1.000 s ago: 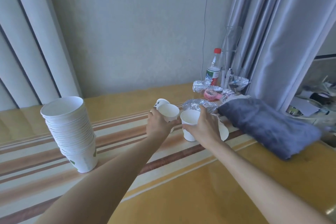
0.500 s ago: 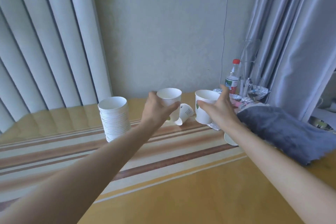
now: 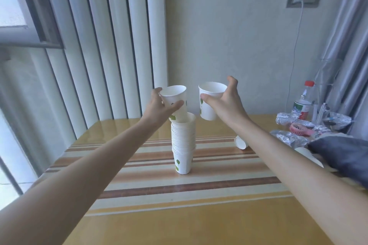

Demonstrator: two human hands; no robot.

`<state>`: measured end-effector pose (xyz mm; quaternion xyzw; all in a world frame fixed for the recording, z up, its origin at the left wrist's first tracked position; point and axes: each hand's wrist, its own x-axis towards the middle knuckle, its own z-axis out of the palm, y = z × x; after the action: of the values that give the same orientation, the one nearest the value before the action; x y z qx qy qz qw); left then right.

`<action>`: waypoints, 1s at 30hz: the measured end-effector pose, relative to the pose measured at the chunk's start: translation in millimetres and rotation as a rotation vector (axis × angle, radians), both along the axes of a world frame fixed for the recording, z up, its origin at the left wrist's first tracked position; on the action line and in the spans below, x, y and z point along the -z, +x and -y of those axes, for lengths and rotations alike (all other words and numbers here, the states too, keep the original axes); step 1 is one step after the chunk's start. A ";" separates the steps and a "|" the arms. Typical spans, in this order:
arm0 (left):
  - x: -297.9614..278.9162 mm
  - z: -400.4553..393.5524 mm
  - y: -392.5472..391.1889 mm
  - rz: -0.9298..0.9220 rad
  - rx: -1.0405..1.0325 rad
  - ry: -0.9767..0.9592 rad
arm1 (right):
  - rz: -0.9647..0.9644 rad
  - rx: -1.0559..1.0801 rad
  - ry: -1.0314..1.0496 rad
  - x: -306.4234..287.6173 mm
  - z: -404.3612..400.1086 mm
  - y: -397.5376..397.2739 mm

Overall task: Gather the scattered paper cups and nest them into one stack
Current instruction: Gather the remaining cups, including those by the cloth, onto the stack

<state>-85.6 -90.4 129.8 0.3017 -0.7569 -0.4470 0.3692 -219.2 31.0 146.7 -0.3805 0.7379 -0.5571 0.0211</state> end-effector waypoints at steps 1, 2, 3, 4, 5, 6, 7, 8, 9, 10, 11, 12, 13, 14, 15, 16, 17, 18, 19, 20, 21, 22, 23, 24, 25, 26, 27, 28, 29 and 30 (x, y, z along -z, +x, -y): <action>2.3 0.9 -0.4 -0.019 0.025 0.009 | 0.001 0.000 -0.010 -1.3 3.7 2.6; 3.3 1.0 -1.5 -0.038 0.051 0.016 | -0.001 0.001 -0.025 -2.6 6.8 5.0; 3.0 0.7 -3.0 -0.055 0.076 0.020 | -0.007 0.007 -0.044 -3.7 9.2 6.9; 2.1 0.9 -5.0 -0.070 0.091 0.022 | -0.015 0.015 -0.065 -5.5 11.0 8.3; 1.4 1.4 -7.0 -0.081 0.100 0.018 | -0.023 0.026 -0.088 -7.4 12.5 8.5; 1.0 2.2 -9.4 -0.080 0.107 0.013 | -0.028 0.038 -0.110 -9.7 13.8 8.1; 0.4 2.2 -11.3 -0.072 0.116 0.003 | -0.030 0.048 -0.127 -11.7 14.7 7.4; -0.1 1.7 -13.4 -0.062 0.125 -0.007 | -0.033 0.054 -0.137 -13.6 15.9 6.3; -0.6 1.1 -15.3 -0.059 0.133 -0.014 | -0.036 0.056 -0.142 -14.9 17.3 5.0; -1.0 0.9 -17.1 -0.063 0.135 -0.015 | -0.035 0.055 -0.142 -15.8 18.4 4.2; -1.1 1.0 -18.7 -0.075 0.134 -0.011 | -0.031 0.052 -0.141 -15.9 19.3 3.4; -1.5 1.1 -19.8 -0.083 0.129 -0.006 | -0.027 0.049 -0.140 -15.7 20.1 2.5; -1.5 1.6 -20.6 -0.078 0.125 -0.003 | -0.023 0.049 -0.145 -15.4 20.9 1.3; -0.3 1.6 -20.6 -0.053 0.122 -0.005 | -0.019 0.051 -0.151 -14.9 21.9 0.2; 2.8 1.8 -20.0 -0.021 0.121 -0.007 | -0.015 0.052 -0.156 -14.4 22.8 -0.7; 6.8 1.6 -19.1 0.013 0.117 -0.012 | -0.013 0.051 -0.156 -13.4 24.0 -1.3; 12.8 2.7 -18.3 0.043 0.112 -0.019 | -0.012 0.044 -0.154 -12.2 24.8 -1.7; 19.0 3.4 -17.3 0.072 0.114 -0.027 | -0.010 0.033 -0.150 -10.9 26.0 -1.9; 25.4 4.1 -16.2 0.108 0.132 -0.020 | -0.005 0.017 -0.149 -9.7 27.5 -1.7; 30.8 3.6 -14.7 0.149 0.160 0.001 | 0.004 -0.006 -0.149 -8.5 29.3 -1.2; 36.0 4.2 -12.3 0.189 0.191 0.027 | 0.020 -0.034 -0.149 -7.0 31.8 -0.9; 40.3 4.7 -9.2 0.222 0.223 0.050 | 0.044 -0.067 -0.140 -5.2 34.7 -0.3; 44.8 6.6 -6.0 0.247 0.251 0.066 | 0.070 -0.105 -0.115 -3.0 38.0 0.8; 49.3 8.5 -2.5 0.266 0.270 0.066 | 0.095 -0.147 -0.075 0.1 41.0 2.7; 54.5 11.8 0.7 0.291 0.273 0.060 | 0.112 -0.190 -0.031 4.4 43.8 4.4; 59.6 14.2 3.7 0.314 0.258 0.058 | 0.119 -0.229 0.013 9.6 46.3 6.1; 64.8 16.8 6.5 0.330 0.229 0.070 | 0.121 -0.261 0.051 14.9 48.1 7.3; 69.3 18.0 8.9 0.336 0.203 0.084 | 0.121 -0.287 0.084 19.5 48.9 8.9; 74.0 19.5 11.1 0.339 0.180 0.098 | 0.120 -0.309 0.117 24.1 49.5 9.8; 78.4 20.3 12.9 0.332 0.166 0.104 | 0.116 -0.327 0.153 28.3 50.0 9.8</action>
<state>-72.7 -110.7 51.4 0.3266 -0.8057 -0.4582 0.1851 -209.4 -19.0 118.4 -0.4598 0.7038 -0.5097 0.1828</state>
